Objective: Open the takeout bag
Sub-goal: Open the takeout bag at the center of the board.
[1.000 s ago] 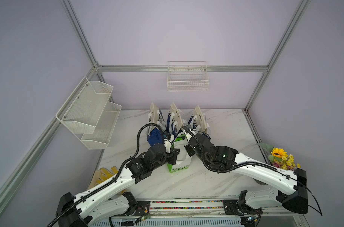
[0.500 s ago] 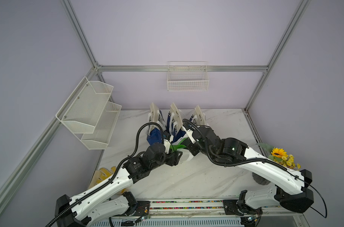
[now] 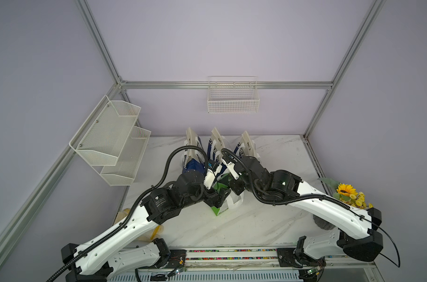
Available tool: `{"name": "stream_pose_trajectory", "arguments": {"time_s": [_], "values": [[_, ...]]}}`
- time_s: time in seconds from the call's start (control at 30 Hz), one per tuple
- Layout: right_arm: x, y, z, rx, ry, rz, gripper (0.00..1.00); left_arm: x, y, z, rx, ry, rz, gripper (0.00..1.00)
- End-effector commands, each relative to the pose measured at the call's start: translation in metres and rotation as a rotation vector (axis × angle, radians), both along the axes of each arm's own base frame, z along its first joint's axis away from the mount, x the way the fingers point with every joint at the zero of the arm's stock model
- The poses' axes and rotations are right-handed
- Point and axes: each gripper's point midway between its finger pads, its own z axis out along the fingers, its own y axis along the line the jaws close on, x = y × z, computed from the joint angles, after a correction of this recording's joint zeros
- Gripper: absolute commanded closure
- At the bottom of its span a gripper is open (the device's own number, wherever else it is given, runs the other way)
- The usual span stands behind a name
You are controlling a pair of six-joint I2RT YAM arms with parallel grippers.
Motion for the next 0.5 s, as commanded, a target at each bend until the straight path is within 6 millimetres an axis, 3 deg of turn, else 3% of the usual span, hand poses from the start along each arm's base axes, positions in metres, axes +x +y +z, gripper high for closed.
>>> {"name": "stream_pose_trajectory", "arguments": {"time_s": [0.0, 0.13, 0.2, 0.23, 0.33, 0.47], "values": [[-0.007, 0.001, 0.014, 0.058, 0.003, 0.018, 1.00, 0.022, 0.013, 0.019, 0.068, -0.097, 0.105, 0.19], [-0.008, 0.000, 0.009, 0.048, 0.015, 0.015, 1.00, 0.034, 0.019, 0.028, 0.082, -0.139, 0.175, 0.31], [-0.008, 0.000, 0.005, 0.042, 0.017, 0.013, 1.00, 0.037, 0.019, 0.033, 0.070, -0.160, 0.182, 0.44], [-0.011, -0.005, 0.015, 0.067, 0.003, 0.014, 1.00, 0.037, 0.018, 0.035, 0.065, -0.168, 0.181, 0.50], [-0.012, -0.006, 0.017, 0.082, 0.003, 0.015, 1.00, 0.036, 0.014, 0.039, 0.026, -0.189, 0.165, 0.63], [-0.011, -0.005, 0.016, 0.083, 0.003, 0.009, 1.00, 0.033, 0.001, 0.038, -0.012, -0.179, 0.113, 0.62]]}}
